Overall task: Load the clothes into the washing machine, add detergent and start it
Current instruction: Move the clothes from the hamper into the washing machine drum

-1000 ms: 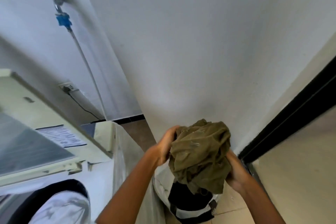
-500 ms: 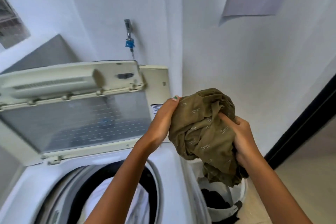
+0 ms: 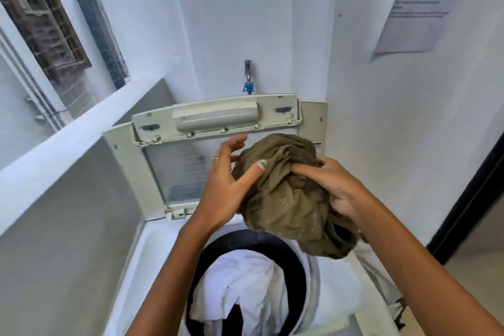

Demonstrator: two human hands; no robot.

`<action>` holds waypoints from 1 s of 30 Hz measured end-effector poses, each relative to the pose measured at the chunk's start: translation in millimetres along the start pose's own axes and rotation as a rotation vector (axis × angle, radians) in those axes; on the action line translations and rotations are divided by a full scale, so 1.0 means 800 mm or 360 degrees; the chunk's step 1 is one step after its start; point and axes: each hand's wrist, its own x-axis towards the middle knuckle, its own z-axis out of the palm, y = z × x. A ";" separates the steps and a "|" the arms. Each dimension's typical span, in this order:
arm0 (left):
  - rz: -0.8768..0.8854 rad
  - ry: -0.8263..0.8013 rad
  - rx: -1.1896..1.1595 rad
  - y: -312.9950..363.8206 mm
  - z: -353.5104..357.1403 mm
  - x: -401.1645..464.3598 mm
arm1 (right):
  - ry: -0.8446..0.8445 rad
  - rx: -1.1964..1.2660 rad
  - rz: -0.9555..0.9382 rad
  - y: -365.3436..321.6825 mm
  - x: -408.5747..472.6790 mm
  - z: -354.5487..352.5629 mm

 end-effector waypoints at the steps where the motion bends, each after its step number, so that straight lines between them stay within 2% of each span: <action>1: -0.0008 -0.0066 0.0034 -0.002 -0.011 -0.005 | -0.0076 0.0001 0.0009 -0.007 -0.005 0.016; 3: -0.0067 -0.0118 0.0139 -0.012 -0.028 -0.010 | -0.0208 0.0010 0.0023 -0.021 -0.012 0.041; 7: -0.0305 0.0032 0.0105 -0.026 -0.077 -0.025 | -0.0507 0.0084 0.0110 -0.036 -0.018 0.083; 11: -0.0405 0.0179 0.0163 -0.047 -0.117 -0.043 | -0.0490 0.0148 0.0121 -0.035 -0.014 0.106; 14: -0.0458 0.0200 0.0028 -0.055 -0.135 -0.055 | -0.0499 0.0170 0.0124 -0.031 -0.014 0.119; 20: -0.0554 -0.0168 -0.0492 -0.060 -0.166 -0.067 | -0.0411 0.0095 0.0070 -0.047 -0.003 0.128; 26: -0.0641 -0.0683 -0.0068 -0.064 -0.135 -0.062 | -0.0373 0.0248 0.0003 -0.052 0.004 0.149; 28: -0.0655 -0.0722 0.0037 -0.073 -0.108 -0.065 | -0.0321 0.0305 -0.0006 -0.052 0.008 0.151; 30: -0.0615 -0.0622 0.0083 -0.091 -0.080 -0.070 | -0.0290 0.0313 -0.0013 -0.052 0.010 0.150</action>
